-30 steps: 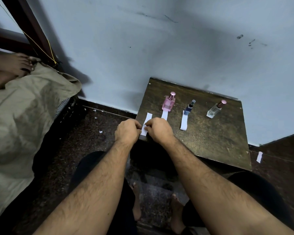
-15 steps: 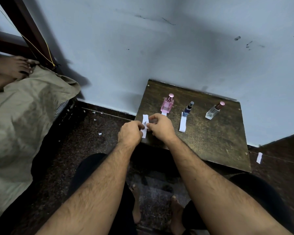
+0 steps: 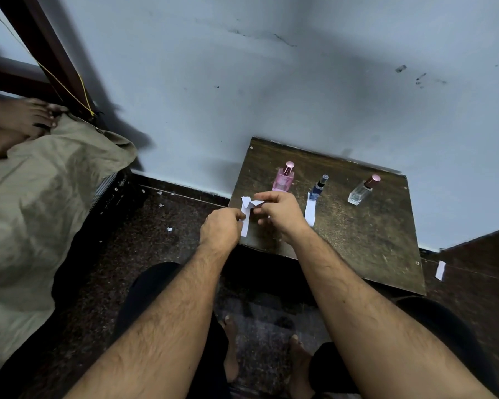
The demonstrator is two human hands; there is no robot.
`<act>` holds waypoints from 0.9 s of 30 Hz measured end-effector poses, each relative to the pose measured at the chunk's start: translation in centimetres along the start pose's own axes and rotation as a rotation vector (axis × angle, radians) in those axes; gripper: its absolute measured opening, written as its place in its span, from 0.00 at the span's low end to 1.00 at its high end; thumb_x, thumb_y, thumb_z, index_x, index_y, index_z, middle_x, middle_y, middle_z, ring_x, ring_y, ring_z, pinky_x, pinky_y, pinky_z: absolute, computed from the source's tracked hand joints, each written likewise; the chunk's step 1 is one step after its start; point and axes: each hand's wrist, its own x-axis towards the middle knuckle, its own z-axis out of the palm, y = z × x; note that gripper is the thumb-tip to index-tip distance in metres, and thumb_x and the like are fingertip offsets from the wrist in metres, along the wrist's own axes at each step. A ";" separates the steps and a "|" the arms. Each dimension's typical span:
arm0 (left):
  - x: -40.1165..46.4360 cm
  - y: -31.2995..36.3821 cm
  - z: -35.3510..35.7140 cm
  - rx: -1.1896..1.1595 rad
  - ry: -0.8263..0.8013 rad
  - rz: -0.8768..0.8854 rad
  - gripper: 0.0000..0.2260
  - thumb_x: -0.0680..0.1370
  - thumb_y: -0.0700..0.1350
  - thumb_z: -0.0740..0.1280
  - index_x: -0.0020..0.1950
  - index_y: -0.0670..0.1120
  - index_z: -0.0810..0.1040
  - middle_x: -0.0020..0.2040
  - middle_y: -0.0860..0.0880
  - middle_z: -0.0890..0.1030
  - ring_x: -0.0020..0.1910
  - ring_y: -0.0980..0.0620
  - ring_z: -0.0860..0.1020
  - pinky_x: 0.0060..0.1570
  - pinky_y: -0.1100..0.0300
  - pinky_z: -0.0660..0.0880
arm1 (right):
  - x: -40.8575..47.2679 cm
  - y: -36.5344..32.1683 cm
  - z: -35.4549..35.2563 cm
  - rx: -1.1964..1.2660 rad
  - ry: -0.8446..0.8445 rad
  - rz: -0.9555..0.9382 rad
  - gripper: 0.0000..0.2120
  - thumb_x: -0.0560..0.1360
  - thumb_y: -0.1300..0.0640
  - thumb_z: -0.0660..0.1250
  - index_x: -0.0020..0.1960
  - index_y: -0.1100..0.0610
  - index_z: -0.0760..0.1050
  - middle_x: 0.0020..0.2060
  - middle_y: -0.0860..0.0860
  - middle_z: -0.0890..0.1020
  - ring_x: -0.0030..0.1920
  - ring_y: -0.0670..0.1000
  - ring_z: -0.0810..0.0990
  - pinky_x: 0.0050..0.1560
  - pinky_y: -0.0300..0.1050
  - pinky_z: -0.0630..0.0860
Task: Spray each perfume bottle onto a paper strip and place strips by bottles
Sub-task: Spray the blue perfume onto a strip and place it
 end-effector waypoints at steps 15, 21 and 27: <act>0.4 0.0 1.0 0.151 0.007 0.084 0.16 0.82 0.47 0.61 0.68 0.57 0.75 0.62 0.46 0.79 0.60 0.43 0.76 0.55 0.52 0.73 | 0.2 -2.6 0.2 -0.769 0.149 -0.361 0.09 0.77 0.59 0.65 0.48 0.51 0.84 0.46 0.45 0.86 0.45 0.44 0.81 0.53 0.44 0.79; 0.3 0.0 0.9 0.139 0.028 0.088 0.18 0.81 0.44 0.62 0.69 0.57 0.74 0.63 0.47 0.79 0.60 0.44 0.77 0.57 0.50 0.74 | 0.3 -6.6 -0.3 -0.571 0.382 -0.545 0.08 0.77 0.58 0.66 0.49 0.51 0.85 0.47 0.44 0.86 0.48 0.44 0.82 0.51 0.37 0.76; 0.1 -0.4 1.1 0.103 0.048 0.089 0.17 0.80 0.46 0.63 0.69 0.57 0.75 0.61 0.47 0.80 0.60 0.44 0.77 0.56 0.51 0.74 | -0.8 -5.6 -0.8 -0.503 0.297 -0.505 0.08 0.76 0.58 0.67 0.50 0.51 0.85 0.46 0.44 0.86 0.48 0.43 0.82 0.53 0.40 0.77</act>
